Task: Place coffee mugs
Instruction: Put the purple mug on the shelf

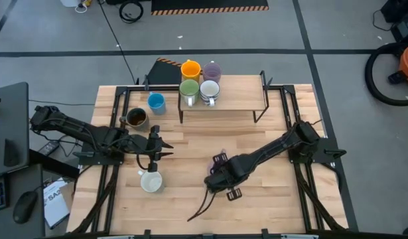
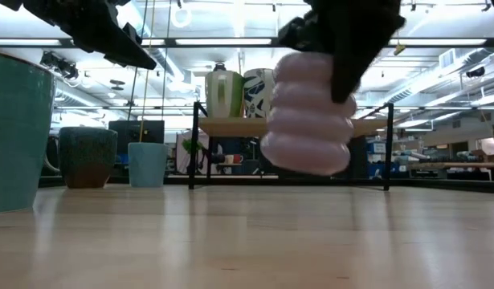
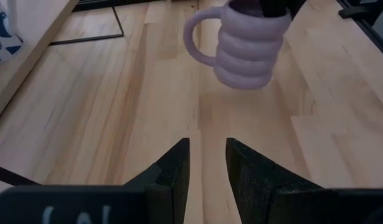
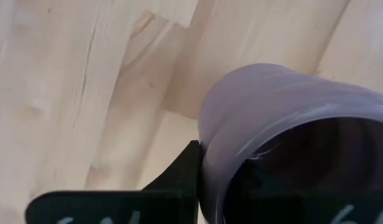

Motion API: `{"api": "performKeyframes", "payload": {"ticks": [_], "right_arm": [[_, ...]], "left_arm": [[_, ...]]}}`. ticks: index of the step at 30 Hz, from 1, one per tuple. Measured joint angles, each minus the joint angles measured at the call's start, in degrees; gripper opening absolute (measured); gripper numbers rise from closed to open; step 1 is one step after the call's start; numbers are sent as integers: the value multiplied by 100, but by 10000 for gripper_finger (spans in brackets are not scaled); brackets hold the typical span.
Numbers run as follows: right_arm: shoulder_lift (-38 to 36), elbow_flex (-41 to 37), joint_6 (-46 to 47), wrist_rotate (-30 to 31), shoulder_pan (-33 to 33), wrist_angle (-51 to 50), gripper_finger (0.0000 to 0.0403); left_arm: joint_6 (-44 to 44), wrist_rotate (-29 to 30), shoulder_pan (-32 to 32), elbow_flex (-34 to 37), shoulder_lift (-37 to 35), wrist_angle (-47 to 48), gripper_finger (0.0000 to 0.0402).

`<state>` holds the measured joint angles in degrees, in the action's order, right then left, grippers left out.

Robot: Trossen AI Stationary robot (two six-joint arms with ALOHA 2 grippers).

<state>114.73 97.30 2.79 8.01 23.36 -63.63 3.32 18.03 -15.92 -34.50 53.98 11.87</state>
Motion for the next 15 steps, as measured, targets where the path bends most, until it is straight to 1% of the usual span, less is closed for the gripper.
{"api": "performKeyframes", "payload": {"ticks": [5, 9, 11, 15], "right_arm": [[-191, 4, -970, -380, -302, -330, 45], [-193, 2, -1431, -754, -666, -851, 45], [-202, -60, -1683, -927, -850, -864, 45], [-202, -242, -2215, -937, -1158, -870, 45]], "left_arm": [[7, 25, 0, 0, 0, -99, 110], [52, 37, 0, 0, 0, -133, 110], [51, 38, 0, 0, 0, -133, 110], [48, 38, 0, 0, 0, -134, 110]]}}
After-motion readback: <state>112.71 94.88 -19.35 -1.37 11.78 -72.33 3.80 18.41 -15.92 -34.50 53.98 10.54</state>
